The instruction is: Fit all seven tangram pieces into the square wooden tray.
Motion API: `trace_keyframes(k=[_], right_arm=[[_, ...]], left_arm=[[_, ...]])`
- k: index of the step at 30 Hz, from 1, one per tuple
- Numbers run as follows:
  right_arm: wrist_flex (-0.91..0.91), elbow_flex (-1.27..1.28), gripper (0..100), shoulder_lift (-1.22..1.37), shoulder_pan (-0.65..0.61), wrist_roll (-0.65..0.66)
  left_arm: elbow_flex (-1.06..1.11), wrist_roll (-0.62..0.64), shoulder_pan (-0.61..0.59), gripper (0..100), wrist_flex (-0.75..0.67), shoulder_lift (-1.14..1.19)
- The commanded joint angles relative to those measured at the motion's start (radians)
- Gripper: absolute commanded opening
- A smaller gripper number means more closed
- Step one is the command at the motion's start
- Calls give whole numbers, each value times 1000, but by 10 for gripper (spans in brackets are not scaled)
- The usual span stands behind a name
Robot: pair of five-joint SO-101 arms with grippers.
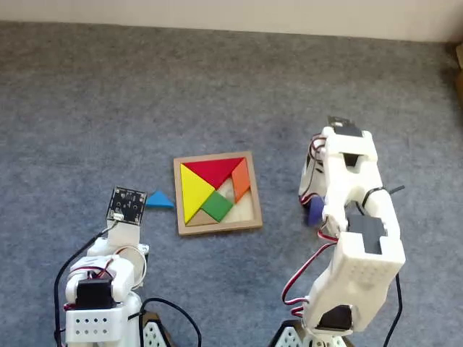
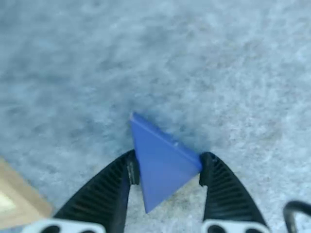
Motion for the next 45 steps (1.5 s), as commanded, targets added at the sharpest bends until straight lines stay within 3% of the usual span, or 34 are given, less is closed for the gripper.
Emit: trace_keyframes(k=[1, 7, 22, 31, 45], right_arm=[[12, -41, 123, -148, -19, 26], [10, 39, 123, -257, -42, 26], [48, 44, 121, -335, -268, 23], [39, 44, 121, -332, -406, -255], [-4, 96, 121, -331, -473, -264]], left_arm=[[21, 9, -13, 36, 5, -45], [21, 9, -13, 36, 5, -45], [21, 9, -12, 36, 5, -45], [21, 9, -12, 36, 5, -45], [21, 9, -12, 36, 5, -44]])
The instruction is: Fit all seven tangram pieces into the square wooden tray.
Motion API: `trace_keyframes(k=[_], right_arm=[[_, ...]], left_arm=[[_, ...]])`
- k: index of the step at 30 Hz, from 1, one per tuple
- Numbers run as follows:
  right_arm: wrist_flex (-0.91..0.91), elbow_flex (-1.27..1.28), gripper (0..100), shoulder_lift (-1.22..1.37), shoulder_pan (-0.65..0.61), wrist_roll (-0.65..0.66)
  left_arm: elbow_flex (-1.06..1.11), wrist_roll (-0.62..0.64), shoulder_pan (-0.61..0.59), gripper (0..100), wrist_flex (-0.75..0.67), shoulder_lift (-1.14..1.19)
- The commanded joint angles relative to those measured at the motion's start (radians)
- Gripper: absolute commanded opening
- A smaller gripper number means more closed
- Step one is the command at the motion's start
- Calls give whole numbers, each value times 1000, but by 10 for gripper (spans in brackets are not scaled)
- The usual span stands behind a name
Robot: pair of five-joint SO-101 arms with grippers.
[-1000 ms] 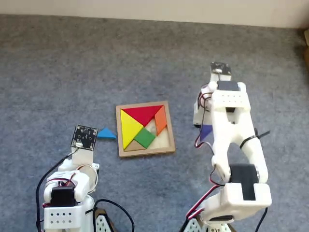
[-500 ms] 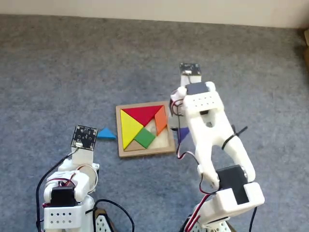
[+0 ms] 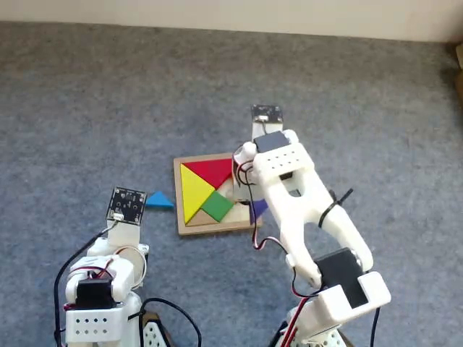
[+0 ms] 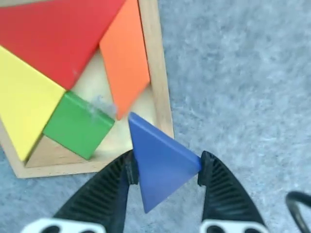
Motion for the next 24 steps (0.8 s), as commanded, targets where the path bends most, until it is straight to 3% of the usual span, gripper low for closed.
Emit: trace_keyframes(k=[1, 6, 16, 24], right_arm=[[-21, -7, 121, -54, -15, -12], [-22, -7, 121, -54, -15, -48], [-28, -8, 121, 8, -18, -516], [-82, -18, 121, 177, -113, -555]], left_arm=[[21, 9, -12, 36, 5, -44], [21, 9, -12, 36, 5, -44], [21, 9, -12, 36, 5, -44], [21, 9, -12, 36, 5, -44]])
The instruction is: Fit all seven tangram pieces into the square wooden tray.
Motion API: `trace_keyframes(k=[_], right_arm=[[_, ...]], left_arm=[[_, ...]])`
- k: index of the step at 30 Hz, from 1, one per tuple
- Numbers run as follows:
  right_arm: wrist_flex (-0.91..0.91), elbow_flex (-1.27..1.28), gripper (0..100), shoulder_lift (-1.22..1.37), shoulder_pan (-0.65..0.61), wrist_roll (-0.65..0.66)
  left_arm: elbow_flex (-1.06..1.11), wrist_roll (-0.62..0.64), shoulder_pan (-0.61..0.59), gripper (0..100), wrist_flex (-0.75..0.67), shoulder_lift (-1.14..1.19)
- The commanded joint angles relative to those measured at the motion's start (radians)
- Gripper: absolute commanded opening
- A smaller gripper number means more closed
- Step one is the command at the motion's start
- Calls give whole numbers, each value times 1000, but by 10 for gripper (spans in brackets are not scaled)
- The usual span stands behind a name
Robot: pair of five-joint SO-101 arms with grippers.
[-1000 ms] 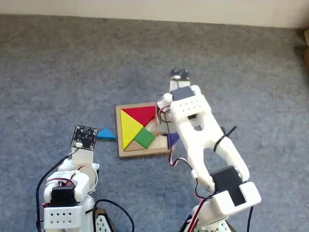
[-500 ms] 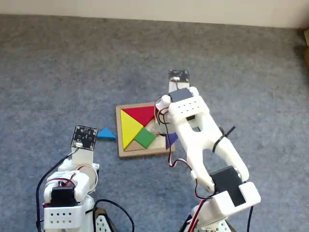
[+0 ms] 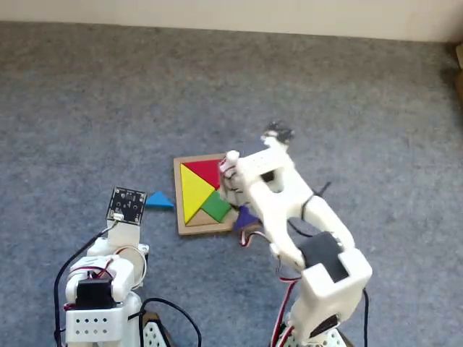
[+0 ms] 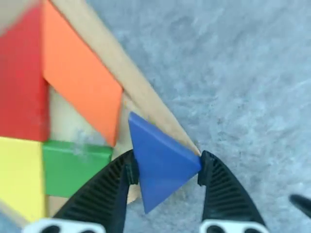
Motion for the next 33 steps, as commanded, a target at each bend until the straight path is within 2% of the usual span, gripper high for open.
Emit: trace_keyframes(k=[1, 10, 33], right_arm=[[-27, -16, 121, 1, -36, -29], [-28, -18, 124, -45, -36, -141], [-48, -71, 125, -79, -39, -83]], left_arm=[[21, 9, -12, 36, 5, -44], [21, 9, -12, 36, 5, -44], [21, 9, -12, 36, 5, -44]])
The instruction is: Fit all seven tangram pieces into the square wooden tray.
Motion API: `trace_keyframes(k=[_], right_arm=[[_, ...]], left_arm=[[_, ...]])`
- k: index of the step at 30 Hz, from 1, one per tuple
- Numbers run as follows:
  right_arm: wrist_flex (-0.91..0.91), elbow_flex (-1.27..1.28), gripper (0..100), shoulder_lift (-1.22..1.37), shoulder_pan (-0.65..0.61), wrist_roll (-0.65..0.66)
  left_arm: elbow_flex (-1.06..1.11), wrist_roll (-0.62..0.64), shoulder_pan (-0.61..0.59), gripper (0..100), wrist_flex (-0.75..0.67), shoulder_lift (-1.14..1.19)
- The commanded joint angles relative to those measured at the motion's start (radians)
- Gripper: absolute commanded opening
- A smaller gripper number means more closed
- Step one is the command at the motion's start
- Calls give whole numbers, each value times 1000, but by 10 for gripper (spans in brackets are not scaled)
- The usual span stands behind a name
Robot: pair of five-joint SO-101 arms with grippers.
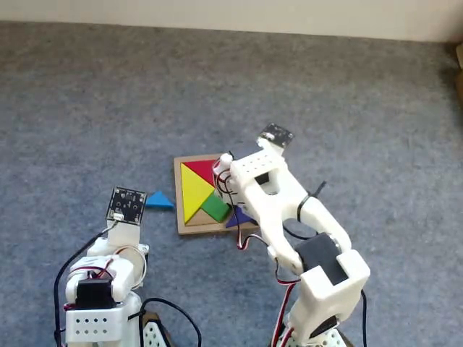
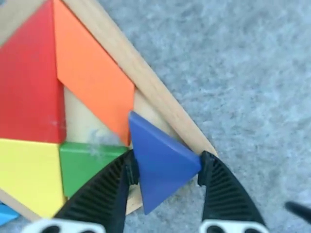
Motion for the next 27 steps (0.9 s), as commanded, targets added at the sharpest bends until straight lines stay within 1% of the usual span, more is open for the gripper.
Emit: trace_keyframes(k=[1, 7, 11, 13, 18, 20, 27], right_arm=[[-18, -68, 125, -68, -18, 18], [-48, -67, 125, -62, -12, 20], [-87, -62, 134, -61, -10, 68], [-87, -62, 180, -61, -10, 69], [-88, -61, 389, -61, -10, 69], [-88, -61, 444, -61, -12, 69], [-81, -65, 450, -70, -10, 74]], left_arm=[[21, 9, -12, 36, 5, -44], [21, 9, -12, 36, 5, -44], [21, 9, -12, 36, 5, -44], [21, 9, -12, 36, 5, -44], [21, 9, -12, 36, 5, -44], [21, 9, -12, 36, 5, -44], [21, 9, -12, 36, 5, -44]])
